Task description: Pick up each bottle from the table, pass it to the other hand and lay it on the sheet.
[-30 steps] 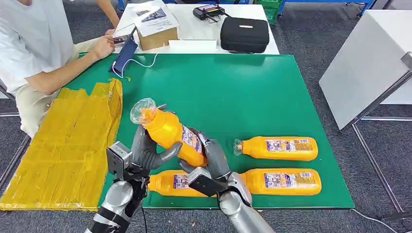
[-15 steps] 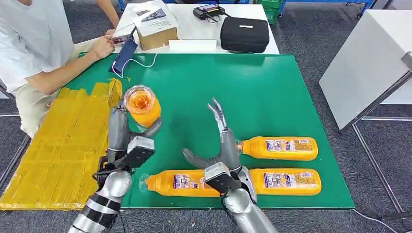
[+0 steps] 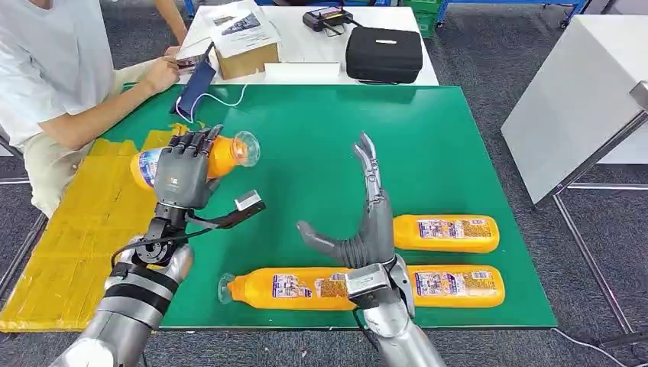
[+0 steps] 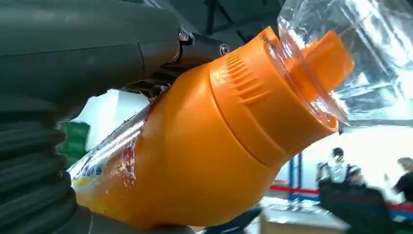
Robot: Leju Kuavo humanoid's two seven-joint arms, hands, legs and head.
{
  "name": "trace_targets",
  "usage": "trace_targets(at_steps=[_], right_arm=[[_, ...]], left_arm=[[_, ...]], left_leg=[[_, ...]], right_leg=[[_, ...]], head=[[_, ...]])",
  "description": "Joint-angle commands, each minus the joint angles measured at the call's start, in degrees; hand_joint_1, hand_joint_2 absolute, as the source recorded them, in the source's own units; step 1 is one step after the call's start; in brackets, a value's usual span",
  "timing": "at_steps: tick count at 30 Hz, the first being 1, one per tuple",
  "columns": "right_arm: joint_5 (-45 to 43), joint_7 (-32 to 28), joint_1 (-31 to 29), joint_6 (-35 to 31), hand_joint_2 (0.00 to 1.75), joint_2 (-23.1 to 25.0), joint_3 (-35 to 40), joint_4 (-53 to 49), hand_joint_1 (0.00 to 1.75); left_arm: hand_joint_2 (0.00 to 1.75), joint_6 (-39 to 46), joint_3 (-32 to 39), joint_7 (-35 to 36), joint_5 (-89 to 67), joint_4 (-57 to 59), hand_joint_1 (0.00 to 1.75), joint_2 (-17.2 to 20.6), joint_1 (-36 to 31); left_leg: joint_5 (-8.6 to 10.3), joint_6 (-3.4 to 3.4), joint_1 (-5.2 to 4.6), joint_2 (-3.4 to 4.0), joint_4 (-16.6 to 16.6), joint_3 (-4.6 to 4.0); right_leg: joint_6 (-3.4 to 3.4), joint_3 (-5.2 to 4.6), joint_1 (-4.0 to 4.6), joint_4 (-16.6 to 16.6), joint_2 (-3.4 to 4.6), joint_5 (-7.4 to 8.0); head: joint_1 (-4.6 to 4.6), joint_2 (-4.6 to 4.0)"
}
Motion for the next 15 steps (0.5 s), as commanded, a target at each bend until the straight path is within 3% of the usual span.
trace_targets(at_steps=[1, 12, 15], right_arm=[[-0.35, 0.22, -2.09, -0.14, 1.75, -2.59, 1.78, -0.25, 0.00], [-0.54, 0.46, -2.38, 0.07, 1.75, -2.93, 1.92, 0.57, 0.00], [-0.54, 0.38, -2.45, 0.51, 1.75, -3.28, 2.19, 1.23, 0.00]], left_arm=[[1.75, 0.35, -12.09, 9.91, -0.98, 20.59, 1.75, 7.32, -8.43], [1.75, -0.82, -11.79, 9.21, -0.98, 23.89, 1.75, 8.15, -7.29], [1.75, 0.09, -6.66, 5.57, 0.92, 27.34, 1.75, 8.01, -5.42]], left_leg=[[-0.09, -0.10, 0.10, -0.09, 0.02, 0.20], [-0.15, -0.11, 0.14, -0.02, 0.06, 0.23], [-0.16, -0.14, 0.13, 0.13, 0.00, 0.35]], right_leg=[[-0.10, 0.26, 0.07, -0.03, 0.07, -0.09], [-0.11, 0.30, 0.10, -0.01, 0.19, -0.12], [-0.14, 0.36, 0.10, -0.05, 0.36, -0.09]], head=[[0.02, 0.00], [0.02, 0.00], [0.02, 0.00]])
